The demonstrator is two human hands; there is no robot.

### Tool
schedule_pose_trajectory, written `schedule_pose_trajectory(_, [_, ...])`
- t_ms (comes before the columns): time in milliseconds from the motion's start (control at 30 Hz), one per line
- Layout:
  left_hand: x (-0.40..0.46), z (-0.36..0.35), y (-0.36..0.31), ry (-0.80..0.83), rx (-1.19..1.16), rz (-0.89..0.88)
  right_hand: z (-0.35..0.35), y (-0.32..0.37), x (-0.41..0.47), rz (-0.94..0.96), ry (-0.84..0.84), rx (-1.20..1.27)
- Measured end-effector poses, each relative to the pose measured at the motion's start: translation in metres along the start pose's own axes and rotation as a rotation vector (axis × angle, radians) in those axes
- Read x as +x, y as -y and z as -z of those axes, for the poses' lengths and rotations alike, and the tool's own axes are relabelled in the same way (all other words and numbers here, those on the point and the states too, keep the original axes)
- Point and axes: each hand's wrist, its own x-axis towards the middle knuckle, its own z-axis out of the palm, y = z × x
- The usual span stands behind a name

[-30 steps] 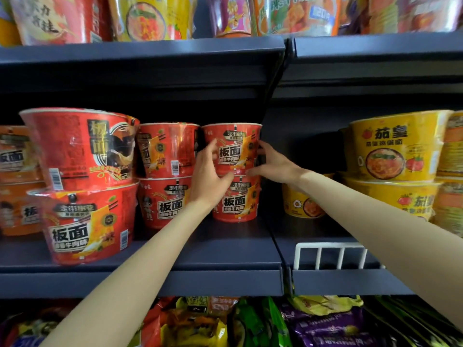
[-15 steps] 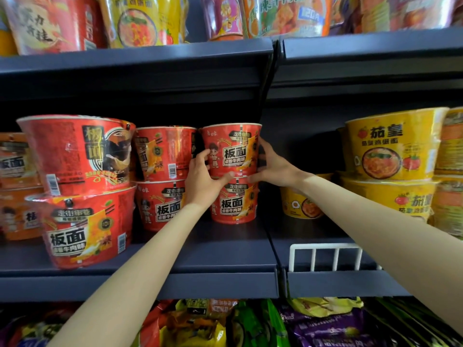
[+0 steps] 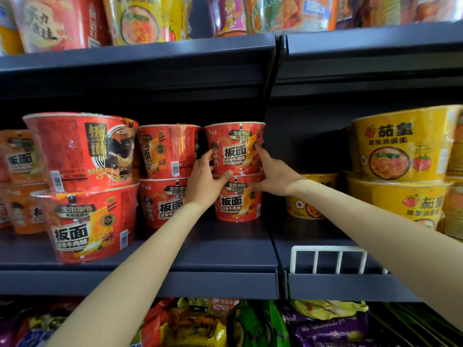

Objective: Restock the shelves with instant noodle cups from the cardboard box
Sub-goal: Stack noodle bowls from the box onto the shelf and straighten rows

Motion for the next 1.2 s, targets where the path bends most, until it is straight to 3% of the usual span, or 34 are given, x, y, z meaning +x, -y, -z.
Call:
schedule_pose_trajectory(200, [-0.001,0.001,0.001,0.0,-0.034,0.013,-0.002,0.0,0.002,0.004,0.02,-0.011])
schedule_pose_trajectory(333, [-0.013,0.016,-0.013,0.032,0.136,0.002,0.003,0.015,-0.015,0.01,0.01,-0.031])
schedule_pose_trajectory(433, [-0.047,0.053,-0.025,-0.054,0.216,-0.231,0.002,0.038,-0.038,0.146,-0.114,-0.07])
schedule_pose_trajectory(567, [-0.105,0.12,-0.024,-0.348,0.333,-0.646,-0.021,0.086,-0.071,0.383,-0.254,-0.07])
schedule_pose_trajectory(633, [-0.124,0.152,-0.011,-0.525,0.355,-0.738,-0.041,0.112,-0.079,0.433,-0.251,0.024])
schedule_pose_trajectory(700, [-0.132,0.183,0.008,-0.667,0.317,-0.647,-0.063,0.136,-0.079,0.438,-0.235,0.114])
schedule_pose_trajectory(767, [-0.129,0.211,0.03,-0.65,0.12,-0.36,-0.086,0.157,-0.073,0.388,-0.18,0.187])
schedule_pose_trajectory(867, [-0.111,0.241,0.054,-0.335,-0.313,0.204,-0.113,0.183,-0.063,0.249,-0.015,0.326])
schedule_pose_trajectory(933, [-0.102,0.251,0.06,-0.112,-0.436,0.441,-0.125,0.196,-0.059,0.169,0.052,0.433])
schedule_pose_trajectory(1033, [-0.105,0.254,0.061,0.106,-0.422,0.434,-0.136,0.211,-0.054,0.108,0.074,0.569])
schedule_pose_trajectory(1200, [-0.125,0.258,0.055,0.177,-0.302,0.237,-0.121,0.216,-0.072,0.062,-0.088,0.532])
